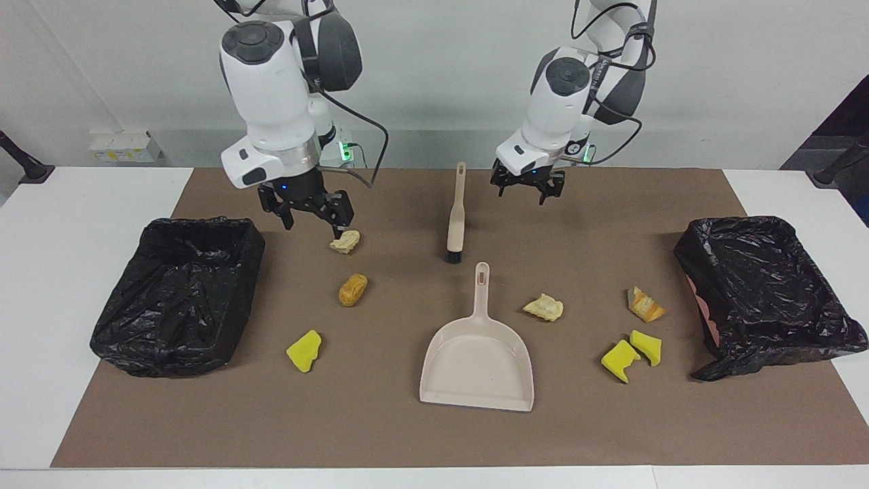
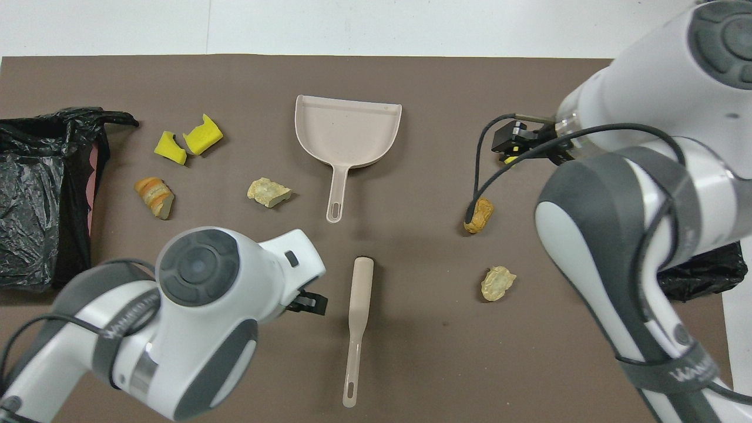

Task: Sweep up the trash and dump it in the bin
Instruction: 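Reach the right gripper to the dustpan handle while the left gripper approaches the brush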

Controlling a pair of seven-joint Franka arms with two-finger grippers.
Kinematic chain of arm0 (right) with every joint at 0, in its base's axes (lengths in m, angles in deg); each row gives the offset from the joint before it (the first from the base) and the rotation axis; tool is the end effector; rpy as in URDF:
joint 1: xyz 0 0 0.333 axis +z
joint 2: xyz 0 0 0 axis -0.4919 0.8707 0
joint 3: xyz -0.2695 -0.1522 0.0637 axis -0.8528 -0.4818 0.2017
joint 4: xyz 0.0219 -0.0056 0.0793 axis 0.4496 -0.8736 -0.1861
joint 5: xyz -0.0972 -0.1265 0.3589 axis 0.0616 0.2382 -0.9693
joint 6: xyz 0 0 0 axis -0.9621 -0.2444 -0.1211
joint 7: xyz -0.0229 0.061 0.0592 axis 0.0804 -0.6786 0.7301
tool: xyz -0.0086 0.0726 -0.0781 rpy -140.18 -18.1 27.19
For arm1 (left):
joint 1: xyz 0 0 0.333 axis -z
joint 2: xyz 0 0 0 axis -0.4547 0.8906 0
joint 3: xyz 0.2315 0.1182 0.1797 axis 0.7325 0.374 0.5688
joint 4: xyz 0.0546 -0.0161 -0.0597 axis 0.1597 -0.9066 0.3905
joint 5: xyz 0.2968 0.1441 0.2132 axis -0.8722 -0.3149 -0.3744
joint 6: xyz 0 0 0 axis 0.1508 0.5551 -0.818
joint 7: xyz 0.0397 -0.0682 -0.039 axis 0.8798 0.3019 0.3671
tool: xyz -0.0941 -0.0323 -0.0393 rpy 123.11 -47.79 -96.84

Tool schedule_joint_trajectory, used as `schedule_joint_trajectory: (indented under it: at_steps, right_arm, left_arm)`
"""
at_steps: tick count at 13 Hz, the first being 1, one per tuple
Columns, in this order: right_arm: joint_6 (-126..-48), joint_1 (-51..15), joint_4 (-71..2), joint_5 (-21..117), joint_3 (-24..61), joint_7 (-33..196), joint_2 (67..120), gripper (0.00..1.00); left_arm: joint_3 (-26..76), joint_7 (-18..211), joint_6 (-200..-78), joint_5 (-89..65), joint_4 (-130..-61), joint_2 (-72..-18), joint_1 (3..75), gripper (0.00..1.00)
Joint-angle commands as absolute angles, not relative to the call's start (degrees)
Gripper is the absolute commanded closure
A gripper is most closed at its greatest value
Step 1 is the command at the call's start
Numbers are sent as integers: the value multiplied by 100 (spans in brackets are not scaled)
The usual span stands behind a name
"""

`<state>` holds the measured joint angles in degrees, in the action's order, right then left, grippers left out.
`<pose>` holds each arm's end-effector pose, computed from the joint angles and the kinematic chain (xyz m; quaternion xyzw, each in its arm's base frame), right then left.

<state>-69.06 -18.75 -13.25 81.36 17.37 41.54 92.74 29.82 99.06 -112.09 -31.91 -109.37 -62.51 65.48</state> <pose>0.6173 0.1769 0.5566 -0.9917 0.1252 -0.0277 0.0021 0.3970 -0.3059 0.4460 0.9870 -0.1482 -0.0599 0.0166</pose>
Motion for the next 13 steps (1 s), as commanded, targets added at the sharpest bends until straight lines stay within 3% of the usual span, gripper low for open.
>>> schedule_joint_trajectory:
  at_steps: [1, 4, 7, 10, 13]
  right_arm:
    - [-7201, -1410, -625, 8227, 1754, 3506, 10075, 0]
    - [-7474, -988, -378, 8219, 1746, 3249, 10534, 0]
    - [-7930, -697, -378, 8219, 1755, 3065, 10859, 0]
    - [-8519, -285, -334, 8245, 1720, 2898, 11368, 0]
    - [-8897, -108, -202, 8306, 1693, 2879, 11746, 0]
  left_arm:
    - [3089, 10797, -12282, -3155, -11913, -6438, 7500, 0]
    - [3098, 11642, -13304, -3155, -12488, -6361, 8424, 0]
    - [3089, 11872, -13490, -3164, -12629, -6255, 8532, 0]
    - [3107, 11961, -13544, -3164, -12638, -6228, 8559, 59]
    - [3107, 11943, -13526, -3164, -12646, -6192, 8505, 93]
